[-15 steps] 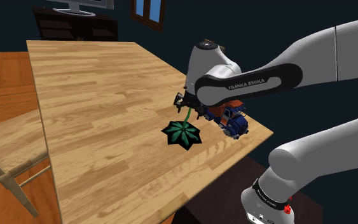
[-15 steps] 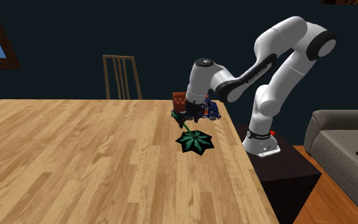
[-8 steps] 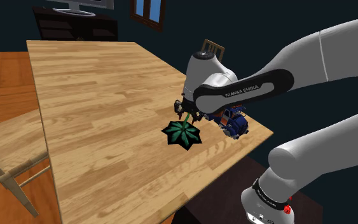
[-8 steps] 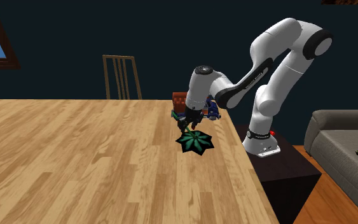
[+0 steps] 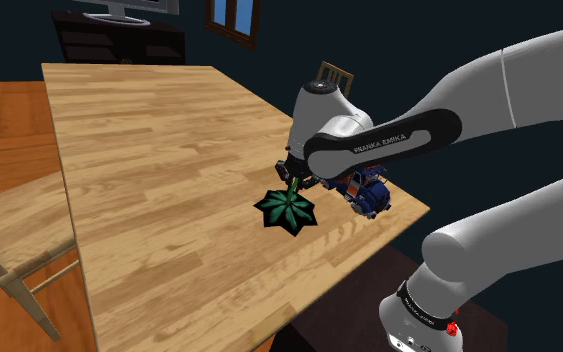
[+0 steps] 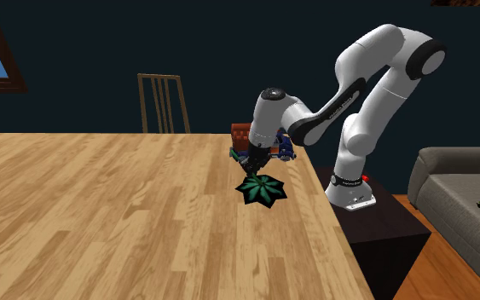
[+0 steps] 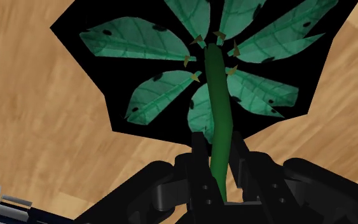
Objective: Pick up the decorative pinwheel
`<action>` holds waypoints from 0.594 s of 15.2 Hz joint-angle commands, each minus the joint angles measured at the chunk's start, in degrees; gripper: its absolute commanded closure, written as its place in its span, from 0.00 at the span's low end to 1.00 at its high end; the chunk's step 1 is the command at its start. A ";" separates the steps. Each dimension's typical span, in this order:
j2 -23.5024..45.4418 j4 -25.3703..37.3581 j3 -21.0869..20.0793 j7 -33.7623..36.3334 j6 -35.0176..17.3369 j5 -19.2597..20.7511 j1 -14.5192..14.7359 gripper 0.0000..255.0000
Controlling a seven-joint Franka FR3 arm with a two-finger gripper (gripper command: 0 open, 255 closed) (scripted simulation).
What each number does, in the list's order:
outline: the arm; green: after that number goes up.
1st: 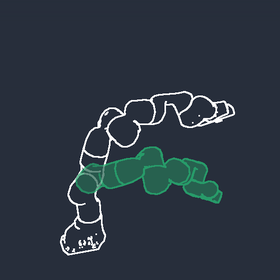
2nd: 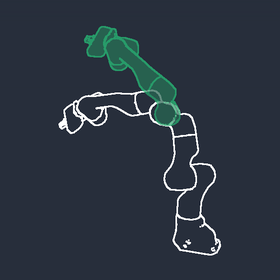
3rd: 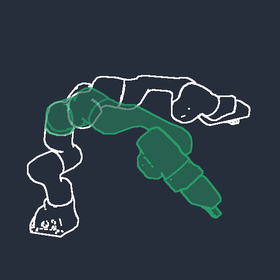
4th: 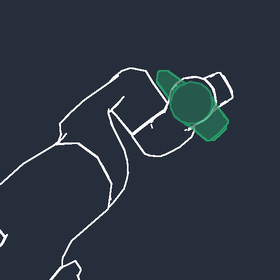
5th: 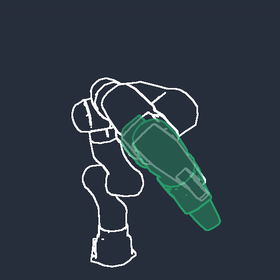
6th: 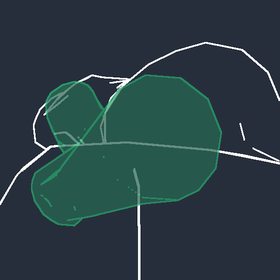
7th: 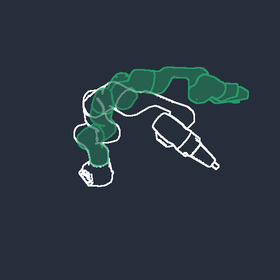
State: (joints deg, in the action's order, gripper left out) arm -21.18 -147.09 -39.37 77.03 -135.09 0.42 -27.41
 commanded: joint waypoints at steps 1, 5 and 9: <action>-0.03 0.01 0.04 -0.06 0.05 -0.03 0.02 1.00; -2.12 1.60 1.39 -1.63 3.49 -1.25 0.91 1.00; -3.90 3.40 2.60 -2.93 6.88 -2.08 1.56 1.00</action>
State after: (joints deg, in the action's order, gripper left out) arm -24.72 -144.17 -37.12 74.49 -129.01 -1.54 -25.92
